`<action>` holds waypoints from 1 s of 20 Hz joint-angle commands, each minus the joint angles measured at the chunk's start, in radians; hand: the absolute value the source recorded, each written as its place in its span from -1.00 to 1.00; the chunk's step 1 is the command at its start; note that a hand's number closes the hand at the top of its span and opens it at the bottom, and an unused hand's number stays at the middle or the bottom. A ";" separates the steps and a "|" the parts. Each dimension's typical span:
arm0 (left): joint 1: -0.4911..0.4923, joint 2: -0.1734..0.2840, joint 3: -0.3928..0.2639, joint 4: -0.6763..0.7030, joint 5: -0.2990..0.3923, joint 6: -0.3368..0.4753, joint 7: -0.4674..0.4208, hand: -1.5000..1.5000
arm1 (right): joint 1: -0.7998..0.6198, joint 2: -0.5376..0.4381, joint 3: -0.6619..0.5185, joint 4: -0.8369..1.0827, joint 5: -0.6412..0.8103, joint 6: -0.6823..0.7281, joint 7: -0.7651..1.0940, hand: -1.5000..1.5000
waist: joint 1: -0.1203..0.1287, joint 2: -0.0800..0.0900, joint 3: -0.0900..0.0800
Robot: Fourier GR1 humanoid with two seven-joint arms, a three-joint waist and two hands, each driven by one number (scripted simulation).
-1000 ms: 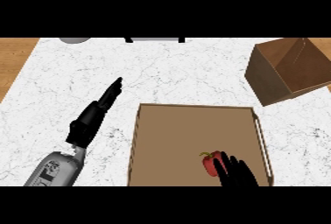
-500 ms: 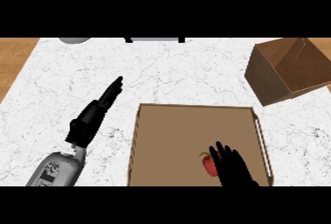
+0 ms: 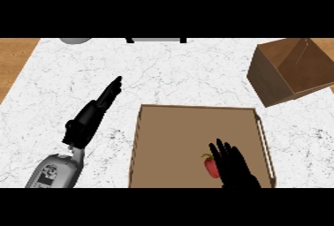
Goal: Pick the bell pepper from the tray and place it in the cardboard box
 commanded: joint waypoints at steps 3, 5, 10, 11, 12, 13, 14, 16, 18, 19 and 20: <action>0.084 -0.005 0.010 -0.077 -0.014 -0.037 0.009 0.00 | -0.012 -0.023 -0.043 0.077 -0.043 0.015 -0.044 -1.00 | 0.002 -0.001 0.000; 0.001 -0.049 0.041 0.036 -0.038 -0.030 -0.022 0.00 | -0.013 -0.013 -0.039 0.083 -0.038 0.017 -0.041 -1.00 | -0.002 0.000 0.000; 0.012 -0.070 0.054 0.031 -0.059 -0.048 -0.042 0.00 | -0.098 0.076 -0.025 0.143 -0.013 0.067 0.011 -1.00 | -0.001 0.000 0.000; 0.030 -0.018 0.110 0.055 -0.014 -0.090 -0.088 0.00 | -0.045 0.013 -0.057 0.222 -0.028 -0.056 -0.079 -1.00 | -0.001 0.001 0.000; 0.037 -0.080 0.049 0.036 -0.080 -0.048 -0.054 0.00 | -0.071 0.041 -0.057 0.170 -0.038 0.029 -0.030 -1.00 | -0.001 0.000 0.000; -0.042 -0.106 0.047 0.100 -0.092 -0.028 -0.051 0.00 | -0.146 0.093 -0.072 0.249 -0.028 0.033 -0.020 -1.00 | -0.001 0.001 0.000; -0.040 -0.054 0.099 0.038 -0.058 -0.078 0.001 0.00 | -0.091 0.058 -0.049 0.232 -0.007 0.006 -0.035 -1.00 | -0.001 0.000 0.000; 0.005 -0.108 0.048 0.016 -0.104 -0.037 0.001 0.00 | -0.140 0.070 -0.096 0.295 -0.046 0.005 -0.073 -1.00 | 0.001 0.000 0.000; 0.051 -0.083 0.053 -0.010 -0.112 -0.061 -0.028 0.00 | -0.104 0.039 -0.092 0.259 -0.004 0.001 -0.051 -1.00 | 0.001 0.000 0.000; 0.007 -0.096 0.078 -0.007 -0.085 -0.073 0.002 0.00 | -0.083 0.095 -0.032 0.284 0.049 -0.047 -0.010 -1.00 | 0.000 0.000 0.000; 0.053 -0.123 0.033 -0.088 -0.091 -0.055 0.050 0.00 | -0.085 0.077 -0.051 0.332 0.049 -0.081 -0.038 -1.00 | 0.002 -0.001 0.000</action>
